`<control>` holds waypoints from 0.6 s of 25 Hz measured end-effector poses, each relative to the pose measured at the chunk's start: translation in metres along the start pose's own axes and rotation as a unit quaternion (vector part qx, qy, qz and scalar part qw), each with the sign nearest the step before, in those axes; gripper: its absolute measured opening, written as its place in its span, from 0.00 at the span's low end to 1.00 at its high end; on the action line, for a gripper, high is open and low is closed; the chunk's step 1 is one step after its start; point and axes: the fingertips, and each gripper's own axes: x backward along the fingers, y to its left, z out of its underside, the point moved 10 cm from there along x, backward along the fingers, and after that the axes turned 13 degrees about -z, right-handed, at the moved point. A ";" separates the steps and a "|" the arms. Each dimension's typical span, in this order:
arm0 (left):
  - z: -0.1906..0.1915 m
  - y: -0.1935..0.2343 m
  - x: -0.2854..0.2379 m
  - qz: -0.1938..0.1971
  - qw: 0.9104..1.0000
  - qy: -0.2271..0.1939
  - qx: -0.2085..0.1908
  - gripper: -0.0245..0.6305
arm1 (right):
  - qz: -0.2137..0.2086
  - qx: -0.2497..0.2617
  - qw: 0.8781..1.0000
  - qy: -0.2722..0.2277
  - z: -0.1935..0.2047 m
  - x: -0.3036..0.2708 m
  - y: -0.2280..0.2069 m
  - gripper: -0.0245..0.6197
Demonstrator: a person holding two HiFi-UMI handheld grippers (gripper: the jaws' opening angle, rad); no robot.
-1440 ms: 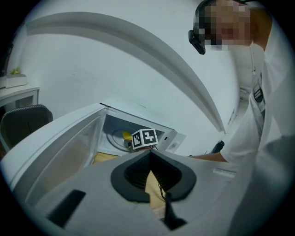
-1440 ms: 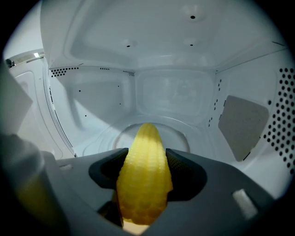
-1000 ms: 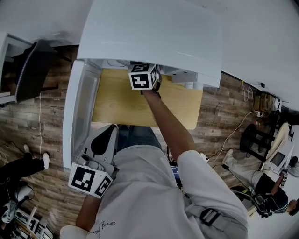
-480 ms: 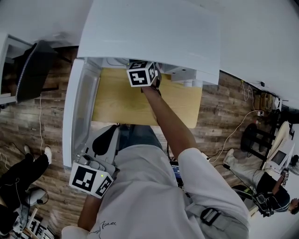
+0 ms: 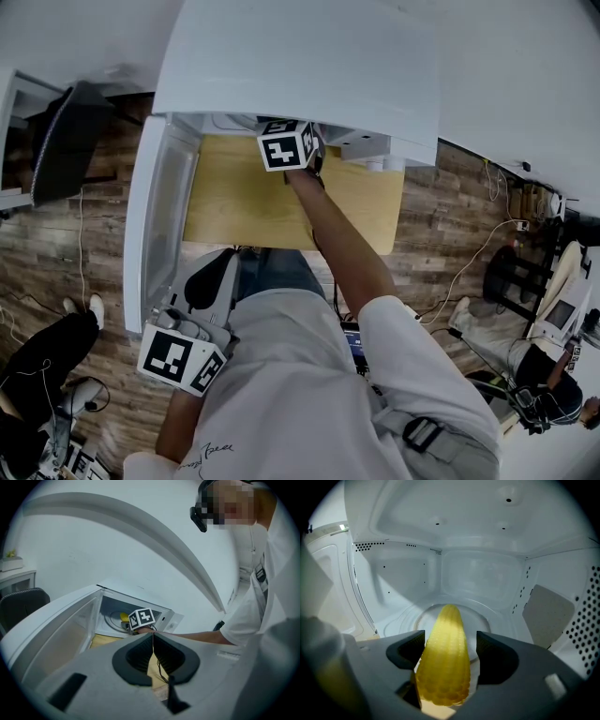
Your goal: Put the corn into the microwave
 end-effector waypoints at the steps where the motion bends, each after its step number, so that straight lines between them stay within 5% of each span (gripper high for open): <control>1: 0.000 -0.001 0.000 0.000 1.000 0.000 0.000 0.03 | -0.001 -0.001 1.000 -0.001 0.000 0.001 0.000 0.57; 15: 0.000 -0.007 0.004 0.010 1.000 -0.008 -0.009 0.03 | -0.006 -0.001 1.000 -0.009 0.001 0.019 0.004 0.58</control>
